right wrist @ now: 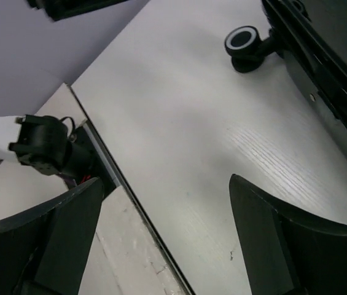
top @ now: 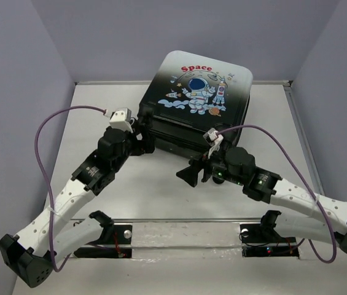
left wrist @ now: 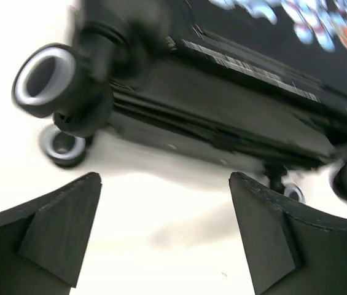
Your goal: Pack the luggage
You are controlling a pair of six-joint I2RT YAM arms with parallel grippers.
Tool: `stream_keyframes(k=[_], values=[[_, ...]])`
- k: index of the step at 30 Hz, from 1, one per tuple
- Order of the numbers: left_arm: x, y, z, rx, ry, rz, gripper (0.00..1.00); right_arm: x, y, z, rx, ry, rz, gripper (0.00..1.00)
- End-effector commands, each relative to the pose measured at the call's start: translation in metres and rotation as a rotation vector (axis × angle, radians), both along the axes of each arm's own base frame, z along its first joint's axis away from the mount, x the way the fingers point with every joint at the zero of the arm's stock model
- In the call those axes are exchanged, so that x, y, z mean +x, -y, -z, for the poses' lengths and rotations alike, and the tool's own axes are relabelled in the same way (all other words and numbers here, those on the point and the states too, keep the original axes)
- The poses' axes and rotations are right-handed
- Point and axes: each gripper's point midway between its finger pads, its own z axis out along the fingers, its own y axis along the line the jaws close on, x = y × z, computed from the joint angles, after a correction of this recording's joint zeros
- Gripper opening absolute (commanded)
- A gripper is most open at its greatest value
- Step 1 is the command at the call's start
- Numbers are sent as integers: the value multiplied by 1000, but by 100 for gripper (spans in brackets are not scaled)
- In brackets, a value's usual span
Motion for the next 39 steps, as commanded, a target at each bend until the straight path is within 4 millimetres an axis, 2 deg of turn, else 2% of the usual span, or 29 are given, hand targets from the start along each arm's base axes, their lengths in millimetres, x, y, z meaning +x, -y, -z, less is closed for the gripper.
stream_keyframes(k=[1, 2, 3, 4, 5, 6, 7, 9, 10, 12, 13, 15, 17, 19, 21, 23, 25, 27, 28, 30, 31, 33, 37, 39], values=[[19, -55, -21, 198, 27, -249, 99, 4, 5, -38, -18, 78, 22, 93], [22, -58, -18, 235, 19, -250, 99, 7, 10, -55, -25, 119, 37, 95], [25, -61, -15, 243, 6, -260, 99, 15, 14, -55, -41, 138, 83, 96], [28, -63, -16, 261, 6, -251, 99, 20, 20, -66, -54, 153, 119, 96], [30, -54, -14, 252, -7, -183, 99, 24, 25, -72, -68, 173, 147, 98], [38, -55, -8, 260, -30, -165, 99, 31, 32, -74, -96, 203, 185, 99], [42, -45, -11, 257, -18, -88, 99, 36, 39, -81, -113, 217, 228, 99], [54, -42, 1, 293, -44, -44, 99, 39, 45, -83, -138, 237, 246, 100], [60, -40, -3, 314, -27, -23, 99, 42, 50, -86, -139, 245, 267, 100], [70, -34, 7, 330, -47, 10, 99, 46, 61, -92, -140, 265, 306, 100], [74, -27, 3, 317, -29, 41, 99, 52, 71, -97, -135, 272, 342, 100], [83, -22, 10, 316, -53, 54, 99, 56, 79, -98, -150, 285, 368, 100], [90, -17, 10, 302, -49, 73, 99, 60, 85, -97, -163, 289, 389, 100], [96, -13, 19, 300, -80, 93, 94, 66, 91, -94, -174, 286, 414, 100], [100, -12, 29, 304, -109, 98, 86, 71, 99, -87, -194, 275, 453, 100], [101, -9, 33, 296, -117, 114, 73, 78, 109, -84, -195, 266, 493, 100], [102, -10, 34, 298, -118, 114, 68, 85, 117, -82, -187, 247, 512, 100], [102, -9, 32, 298, -115, 114, 49, 99, 131, -79, -182, 218, 557, 100], [104, -10, 29, 298, -107, 107, 37, 111, 145, -75, -192, 200, 608, 99], [106, -12, 25, 300, -97, 90, 28, 121, 155, -71, -189, 171, 630, 99], [106, -14, 22, 303, -89, 82, 18, 126, 160, -70, -183, 160, 642, 99], [106, -15, 17, 300, -74, 77, 6, 139, 176, -70, -168, 139, 678, 99], [100, -15, 6, 278, -32, 79, 6, 167, 207, -73, -114, 100, 724, 99], [91, -13, 1, 247, -17, 93, 6, 184, 219, -65, -69, 33, 715, 99]])
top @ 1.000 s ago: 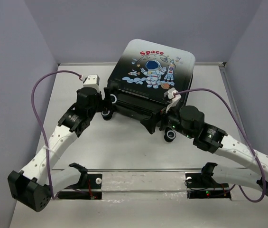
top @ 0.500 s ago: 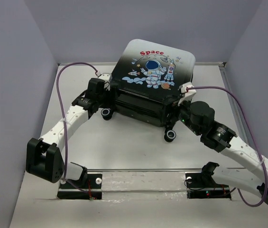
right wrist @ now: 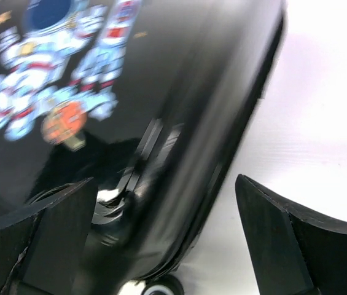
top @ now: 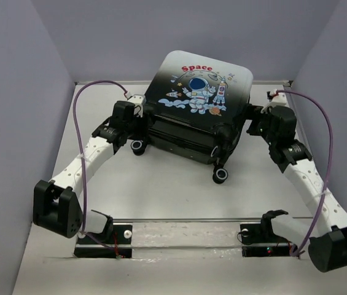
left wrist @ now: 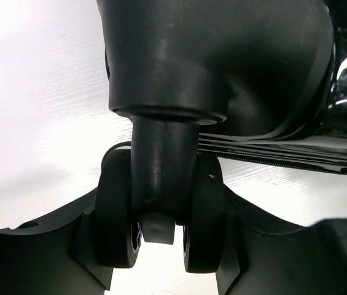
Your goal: Pack the luggage
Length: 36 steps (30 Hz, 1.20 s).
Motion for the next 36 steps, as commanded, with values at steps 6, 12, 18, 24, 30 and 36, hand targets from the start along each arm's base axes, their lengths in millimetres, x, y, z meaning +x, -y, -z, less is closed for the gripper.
stream_keyframes(k=[6, 12, 18, 24, 30, 36], values=[[-42, 36, -63, -102, 215, 74, 6, 61, 0, -10, 222, -25, -155, 100], [-93, 62, -61, -277, 180, 192, 6, 80, -59, -13, 353, -46, -490, 77], [-125, 73, -78, -436, 185, 261, 6, 98, -117, -43, 387, -45, -715, 81], [-142, 95, -94, -592, 185, 361, 6, 110, -130, -87, 403, -30, -786, 94], [-138, 92, -110, -655, 249, 323, 6, 70, -103, -174, 182, 286, -712, 100], [-128, 90, -140, -701, 343, 291, 6, -32, -77, -161, 79, 450, -685, 81]])
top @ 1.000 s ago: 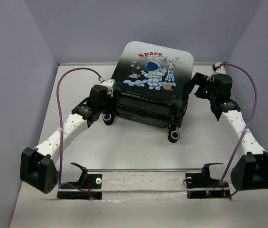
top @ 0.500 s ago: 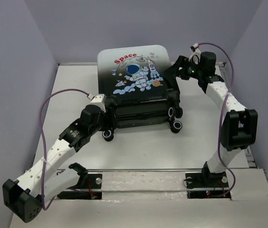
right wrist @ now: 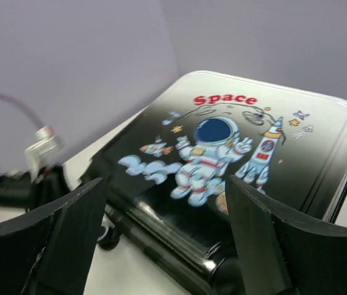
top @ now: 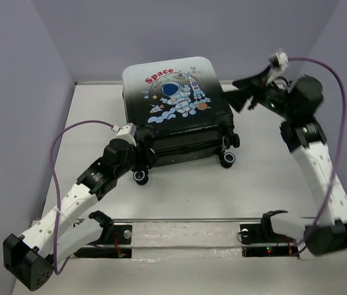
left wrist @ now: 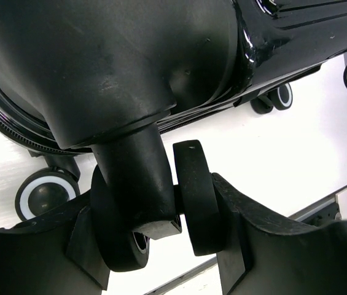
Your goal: Pack the luggage
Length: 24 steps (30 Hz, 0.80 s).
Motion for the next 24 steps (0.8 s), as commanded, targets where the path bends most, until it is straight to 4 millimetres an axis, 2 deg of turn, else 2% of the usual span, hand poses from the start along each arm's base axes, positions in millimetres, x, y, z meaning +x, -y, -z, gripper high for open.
stream_keyframes(k=[1, 2, 3, 4, 5, 6, 7, 8, 9, 13, 15, 16, 17, 20, 21, 22, 23, 24], values=[[-6, 50, -136, -261, 452, 249, 6, -72, 13, 35, -20, 141, -13, 59], [-5, 51, -140, -268, 461, 254, 6, -89, 15, 10, 9, 217, -12, 46], [-5, 52, -142, -277, 461, 255, 6, -103, 20, 50, 20, 168, 12, 31], [-5, 52, -148, -290, 474, 256, 6, -108, 23, 60, 60, 157, 31, 10], [-5, 53, -151, -298, 478, 255, 6, -111, 26, 77, 84, 131, 60, 7], [-6, 52, -155, -309, 482, 250, 6, -115, 31, 108, 116, 88, 93, 7], [-6, 51, -160, -321, 491, 244, 6, -117, 31, 123, 120, 65, 96, 7], [-7, 50, -163, -329, 498, 240, 6, -118, 33, 154, 125, -4, 115, 7], [-7, 49, -166, -340, 501, 232, 6, -120, 36, 156, 144, 19, 133, 7], [-7, 46, -194, -421, 541, 201, 6, -112, 52, 191, 163, -22, 254, 7], [-8, 44, -210, -443, 570, 195, 6, -103, 55, 207, 163, -76, 294, 11], [-6, 43, -212, -443, 574, 186, 6, -97, 56, 207, 165, -72, 303, 13], [-5, 42, -216, -443, 584, 177, 6, -88, 56, 225, 151, -131, 324, 20], [-5, 41, -218, -443, 590, 168, 6, -67, 63, 233, 158, -129, 389, 29], [-6, 40, -219, -445, 593, 169, 6, -59, 63, 247, 145, -162, 402, 37], [-6, 40, -219, -447, 593, 168, 6, -52, 64, 239, 160, -114, 405, 41], [-6, 40, -218, -448, 591, 171, 6, -48, 63, 242, 156, -114, 404, 51], [-7, 41, -217, -447, 589, 174, 6, -42, 61, 240, 153, -108, 401, 52]])
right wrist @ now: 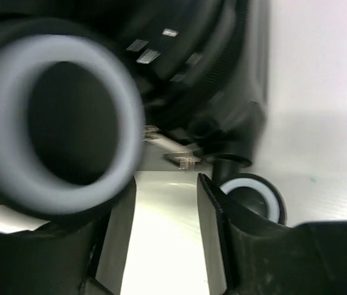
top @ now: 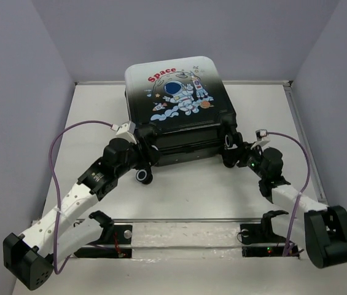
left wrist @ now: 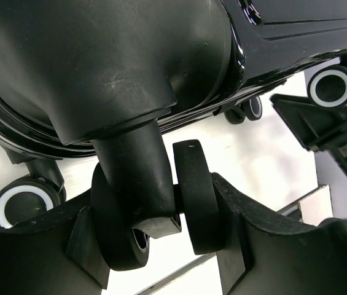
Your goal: Pack the luggage
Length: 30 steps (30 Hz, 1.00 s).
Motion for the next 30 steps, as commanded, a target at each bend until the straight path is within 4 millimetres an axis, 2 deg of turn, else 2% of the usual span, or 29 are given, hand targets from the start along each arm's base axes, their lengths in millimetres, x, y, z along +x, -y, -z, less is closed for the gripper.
stream_keyframes(k=[1, 7, 9, 10, 11, 17, 20, 25, 26, 29, 30], values=[[-12, 27, -199, -326, 593, 165, 6, 41, 5, -36, 9, 180, 66, 53], [-14, 26, -197, -321, 596, 170, 6, 48, 1, -33, 51, 237, 44, 55], [-15, 26, -198, -322, 599, 173, 6, 47, -5, -37, 57, 263, 6, 55], [-16, 26, -197, -322, 596, 176, 6, 46, -10, -45, 69, 306, -27, 55], [-15, 26, -195, -314, 594, 174, 6, 46, -11, -41, 71, 301, -32, 55], [-18, 26, -185, -319, 555, 180, 6, 58, -5, -48, 26, 379, 4, 56], [-22, 27, -183, -332, 544, 192, 6, 60, -5, -64, 49, 447, -3, 54], [-19, 27, -172, -315, 516, 183, 6, 66, -10, -91, 96, 513, -20, 31], [-18, 27, -168, -312, 507, 177, 6, 66, -10, -95, 104, 525, -21, 22], [-15, 28, -162, -306, 493, 171, 6, 63, -10, -104, 133, 547, -21, 14], [-14, 28, -159, -304, 487, 169, 6, 62, -10, -106, 148, 551, -20, 7]])
